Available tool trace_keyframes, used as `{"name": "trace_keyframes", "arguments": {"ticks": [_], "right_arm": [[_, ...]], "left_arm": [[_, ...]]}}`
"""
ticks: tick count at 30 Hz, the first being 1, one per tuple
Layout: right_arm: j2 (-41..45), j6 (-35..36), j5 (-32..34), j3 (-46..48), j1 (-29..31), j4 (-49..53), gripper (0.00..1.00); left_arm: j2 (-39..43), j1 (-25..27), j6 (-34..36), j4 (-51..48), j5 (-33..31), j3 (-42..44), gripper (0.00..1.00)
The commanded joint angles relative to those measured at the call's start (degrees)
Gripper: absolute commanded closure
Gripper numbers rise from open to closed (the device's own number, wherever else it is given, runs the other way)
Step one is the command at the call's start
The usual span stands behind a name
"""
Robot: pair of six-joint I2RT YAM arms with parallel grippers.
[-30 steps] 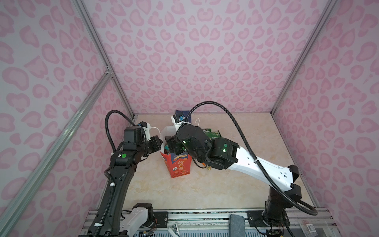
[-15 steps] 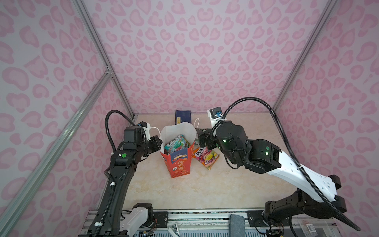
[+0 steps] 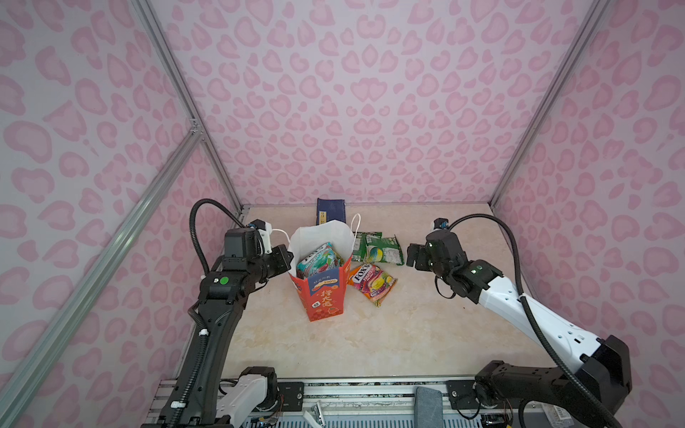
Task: Place the snacks into the paper bag
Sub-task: 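Move the right gripper over the green Spring Tea packet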
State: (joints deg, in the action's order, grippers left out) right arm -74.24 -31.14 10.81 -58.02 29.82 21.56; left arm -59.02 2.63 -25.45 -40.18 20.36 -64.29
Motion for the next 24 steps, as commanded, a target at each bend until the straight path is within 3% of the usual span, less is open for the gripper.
{"name": "trace_keyframes", "arguments": {"ticks": [1, 7, 14, 24], "right_arm": [[-4.3, -1.7, -10.7, 2.6, -3.9, -10.3, 0.06], [-17.0, 0.2, -18.3, -0.5, -6.6, -12.9, 0.15], [-26.9, 0.0, -21.1, -3.7, -8.6, -15.5, 0.25], [-34.5, -0.7, -23.4, -6.9, -10.8, -16.1, 0.54]], "left_arm": [[0.2, -0.1, 0.4, 4.0, 0.7, 0.1, 0.96], [0.3, 0.0, 0.4, 4.2, 0.8, 0.1, 0.96], [0.3, -0.1, 0.5, 4.3, 0.9, 0.2, 0.96], [0.5, 0.0, 0.5, 4.3, 1.1, 0.2, 0.96]]}}
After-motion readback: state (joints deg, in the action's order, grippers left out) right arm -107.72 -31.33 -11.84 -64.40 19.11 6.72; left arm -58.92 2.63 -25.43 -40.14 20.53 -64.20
